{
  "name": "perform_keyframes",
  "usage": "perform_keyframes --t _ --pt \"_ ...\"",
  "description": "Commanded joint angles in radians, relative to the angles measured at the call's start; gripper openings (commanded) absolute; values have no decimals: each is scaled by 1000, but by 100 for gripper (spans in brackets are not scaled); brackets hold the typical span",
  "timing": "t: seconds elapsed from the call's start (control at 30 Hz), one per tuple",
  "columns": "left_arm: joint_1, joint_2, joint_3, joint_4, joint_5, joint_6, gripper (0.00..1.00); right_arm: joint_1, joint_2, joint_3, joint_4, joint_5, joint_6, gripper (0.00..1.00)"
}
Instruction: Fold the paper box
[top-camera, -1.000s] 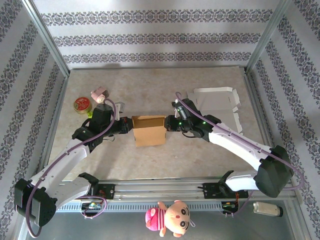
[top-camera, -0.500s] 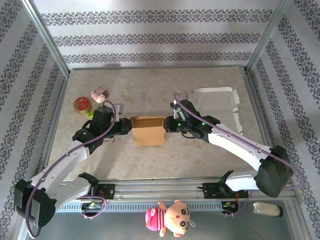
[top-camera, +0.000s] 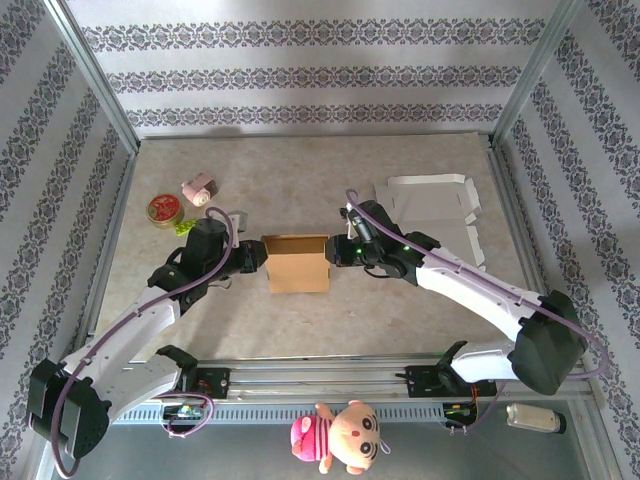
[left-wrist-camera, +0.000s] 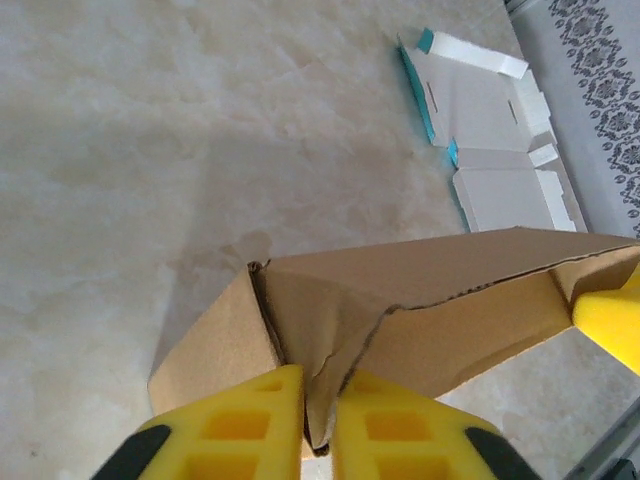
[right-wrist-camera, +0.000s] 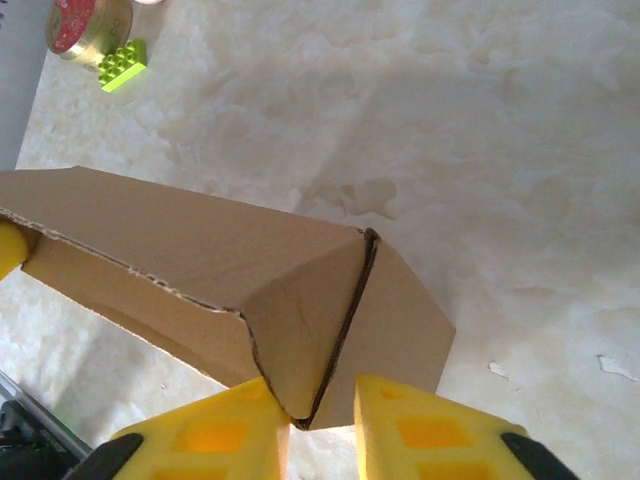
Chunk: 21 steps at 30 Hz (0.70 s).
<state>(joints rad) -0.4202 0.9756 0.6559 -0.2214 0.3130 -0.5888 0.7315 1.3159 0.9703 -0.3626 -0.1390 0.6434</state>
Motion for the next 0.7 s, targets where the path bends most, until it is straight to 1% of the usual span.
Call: perform_keyframes --t 0.0,0.1,0.2,0.27,0.37,0.5,0.67 --pt "-16 -4 7 -156 -23 -7 19 14 -23 14 -48 -6 -20 30" --pt "-16 -3 21 -163 -24 -3 26 13 -39 26 -52 5 -28 36" --pt "-18 -5 26 -162 -20 -8 29 10 -55 35 -58 14 -35 42" --pt "-19 -11 28 -162 -17 -12 34 8 -65 36 -59 16 -35 46" --pt "-22 -22 30 -162 -19 -17 38 6 -79 36 -59 24 -33 51" --pt "-24 -26 38 -162 -22 -19 40 3 -83 38 -60 23 -38 54" --pt "-28 -35 49 -162 -12 -22 44 -1 -91 39 -61 10 -35 55"
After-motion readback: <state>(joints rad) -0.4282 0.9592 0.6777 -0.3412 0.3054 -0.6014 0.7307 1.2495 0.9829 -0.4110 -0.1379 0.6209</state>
